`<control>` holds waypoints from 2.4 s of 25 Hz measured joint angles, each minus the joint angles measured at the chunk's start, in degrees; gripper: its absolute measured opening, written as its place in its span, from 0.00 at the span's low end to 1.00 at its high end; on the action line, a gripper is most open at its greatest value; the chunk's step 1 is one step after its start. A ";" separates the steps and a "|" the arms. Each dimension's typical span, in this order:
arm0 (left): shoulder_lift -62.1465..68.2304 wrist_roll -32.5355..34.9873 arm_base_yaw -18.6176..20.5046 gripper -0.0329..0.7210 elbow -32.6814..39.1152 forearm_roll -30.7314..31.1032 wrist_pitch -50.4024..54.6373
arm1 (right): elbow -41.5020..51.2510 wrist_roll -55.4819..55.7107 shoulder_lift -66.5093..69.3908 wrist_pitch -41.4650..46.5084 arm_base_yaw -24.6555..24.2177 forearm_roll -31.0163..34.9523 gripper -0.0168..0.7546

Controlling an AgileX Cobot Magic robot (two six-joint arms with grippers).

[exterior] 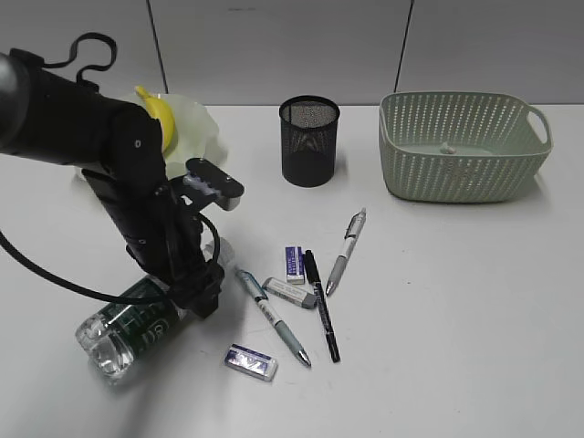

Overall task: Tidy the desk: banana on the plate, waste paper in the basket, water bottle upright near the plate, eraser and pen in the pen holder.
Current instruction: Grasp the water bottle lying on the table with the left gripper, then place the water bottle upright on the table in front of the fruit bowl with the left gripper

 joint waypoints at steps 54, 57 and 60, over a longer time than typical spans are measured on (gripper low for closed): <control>-10.79 -13.05 1.15 0.69 39.27 -5.63 -104.58 | 0.00 0.00 0.00 -0.09 0.00 0.05 0.66; -6.21 -13.97 1.15 0.69 38.00 -4.51 -104.43 | 0.00 0.00 0.00 -0.09 0.00 0.05 0.66; -2.87 -15.86 1.15 0.69 35.80 -1.56 -104.39 | 0.00 0.00 0.00 -0.09 0.00 0.05 0.66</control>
